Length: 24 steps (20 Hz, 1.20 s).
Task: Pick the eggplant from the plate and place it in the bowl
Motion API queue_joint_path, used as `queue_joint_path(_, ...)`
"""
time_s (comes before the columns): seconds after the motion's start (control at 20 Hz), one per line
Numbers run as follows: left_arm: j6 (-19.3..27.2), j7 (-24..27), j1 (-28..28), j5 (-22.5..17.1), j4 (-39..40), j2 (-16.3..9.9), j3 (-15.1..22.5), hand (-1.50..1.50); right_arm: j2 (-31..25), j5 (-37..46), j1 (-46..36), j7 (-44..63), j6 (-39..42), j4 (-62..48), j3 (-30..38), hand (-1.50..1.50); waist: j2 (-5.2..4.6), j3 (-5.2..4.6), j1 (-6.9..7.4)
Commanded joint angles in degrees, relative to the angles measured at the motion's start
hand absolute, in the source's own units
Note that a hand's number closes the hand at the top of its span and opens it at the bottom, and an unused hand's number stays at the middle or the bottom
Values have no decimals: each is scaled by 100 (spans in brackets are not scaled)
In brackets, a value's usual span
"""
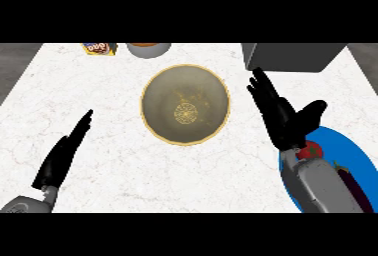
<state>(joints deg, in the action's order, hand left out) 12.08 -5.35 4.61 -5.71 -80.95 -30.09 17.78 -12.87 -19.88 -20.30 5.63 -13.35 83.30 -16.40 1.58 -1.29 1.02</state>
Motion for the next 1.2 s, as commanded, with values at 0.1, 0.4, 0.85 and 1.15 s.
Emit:
queue_joint_path(0.1, -255, -81, 215, -618, -357, 3, -551, 0, -1042, 73, 890, 218, -53, 269, 675, 150, -116, 129, -254)
queue_joint_path(0.4, -618, -205, 270, -1371, -361, 139, -871, 0, -2404, 1732, 1930, -352, -884, -128, 876, -150, -92, 117, -537)
queue_joint_path(0.85, -829, -606, 450, -1482, -718, 270, -955, 0, -2625, 2433, 3747, -648, -1455, 2289, 1025, -150, -123, 119, -200)
queue_joint_path(1.15, -982, -472, 635, -1469, -307, 335, -984, 0, -3929, 3196, 3719, 2046, -875, 3174, 1149, -150, -160, 90, -168)
